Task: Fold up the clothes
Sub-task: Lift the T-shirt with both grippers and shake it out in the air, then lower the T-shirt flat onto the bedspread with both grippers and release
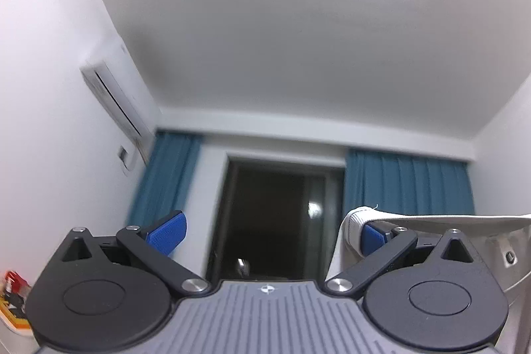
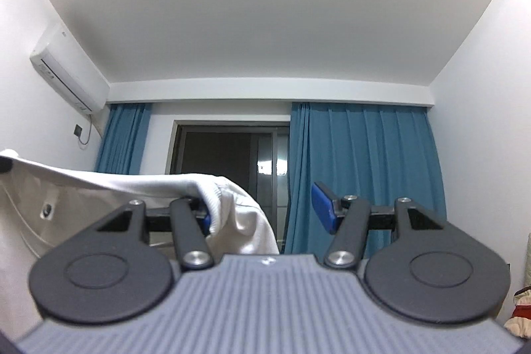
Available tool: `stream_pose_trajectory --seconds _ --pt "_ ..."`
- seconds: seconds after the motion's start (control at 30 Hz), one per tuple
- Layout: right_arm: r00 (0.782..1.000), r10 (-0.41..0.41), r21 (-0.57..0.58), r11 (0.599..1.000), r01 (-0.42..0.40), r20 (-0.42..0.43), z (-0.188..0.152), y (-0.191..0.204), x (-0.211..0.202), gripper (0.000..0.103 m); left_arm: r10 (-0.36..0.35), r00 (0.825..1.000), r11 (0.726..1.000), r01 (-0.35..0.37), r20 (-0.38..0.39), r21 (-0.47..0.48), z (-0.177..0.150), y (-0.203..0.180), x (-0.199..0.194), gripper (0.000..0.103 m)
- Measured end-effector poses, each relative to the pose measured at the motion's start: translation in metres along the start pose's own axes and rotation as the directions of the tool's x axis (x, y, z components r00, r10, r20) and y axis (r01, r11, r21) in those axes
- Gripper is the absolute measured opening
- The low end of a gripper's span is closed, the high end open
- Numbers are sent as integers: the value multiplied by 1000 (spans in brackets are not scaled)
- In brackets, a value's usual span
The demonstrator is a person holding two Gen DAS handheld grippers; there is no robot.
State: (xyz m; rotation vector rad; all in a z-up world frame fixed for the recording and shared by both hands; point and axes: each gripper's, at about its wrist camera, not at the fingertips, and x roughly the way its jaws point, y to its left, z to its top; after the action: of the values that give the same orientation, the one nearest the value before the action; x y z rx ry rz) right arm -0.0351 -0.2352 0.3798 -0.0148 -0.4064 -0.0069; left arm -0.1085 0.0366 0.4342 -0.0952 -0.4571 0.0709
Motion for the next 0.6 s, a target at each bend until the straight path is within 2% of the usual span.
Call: stream_pose_trajectory --seconds 0.1,0.2,0.3,0.4,0.53,0.6 --pt "997 8 2 1000 -8 -74 -24 -7 10 58 -50 996 999 50 -72 3 -27 -2 13 103" --pt "982 12 23 1000 -8 -187 -75 -13 26 58 -68 987 998 68 -144 0 -91 -1 33 103" --pt "955 1 -1 1000 -1 -298 -148 -12 55 58 -57 974 998 54 -221 -19 -175 3 60 103" --pt "910 -11 4 1000 14 -414 -229 -14 97 58 -33 951 999 26 -308 -28 -271 5 106 103" --pt "847 -42 23 998 64 -530 -340 -19 179 58 27 914 1000 -23 -405 13 -398 7 198 103" --pt "832 -76 -12 996 83 -550 -389 -16 224 58 66 894 998 -49 -443 48 -457 5 248 103"
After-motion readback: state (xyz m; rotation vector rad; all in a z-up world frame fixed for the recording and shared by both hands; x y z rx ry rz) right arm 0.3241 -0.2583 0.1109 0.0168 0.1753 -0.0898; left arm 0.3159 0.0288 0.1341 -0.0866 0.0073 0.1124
